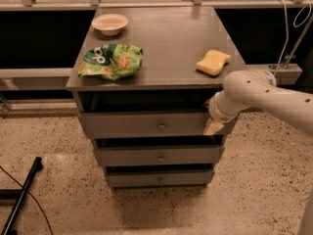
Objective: Open top drawer
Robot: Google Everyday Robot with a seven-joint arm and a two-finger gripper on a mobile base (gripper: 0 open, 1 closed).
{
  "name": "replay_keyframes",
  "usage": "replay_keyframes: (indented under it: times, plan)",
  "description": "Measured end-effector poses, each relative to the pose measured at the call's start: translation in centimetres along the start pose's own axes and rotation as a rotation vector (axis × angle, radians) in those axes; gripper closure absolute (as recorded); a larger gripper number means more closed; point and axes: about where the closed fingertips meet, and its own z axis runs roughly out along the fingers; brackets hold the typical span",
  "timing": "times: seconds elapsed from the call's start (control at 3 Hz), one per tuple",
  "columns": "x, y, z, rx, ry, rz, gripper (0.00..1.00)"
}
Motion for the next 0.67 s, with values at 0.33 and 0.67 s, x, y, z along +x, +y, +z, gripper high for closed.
replay_keyframes:
  times: [0.33, 0.67]
  plan:
    - [-0.04, 0.26, -0.20, -0.017, -0.013, 0.001, 0.44]
    - [-0.04, 0.39, -0.37, -0.026, -0.025, 0.006, 0.49]
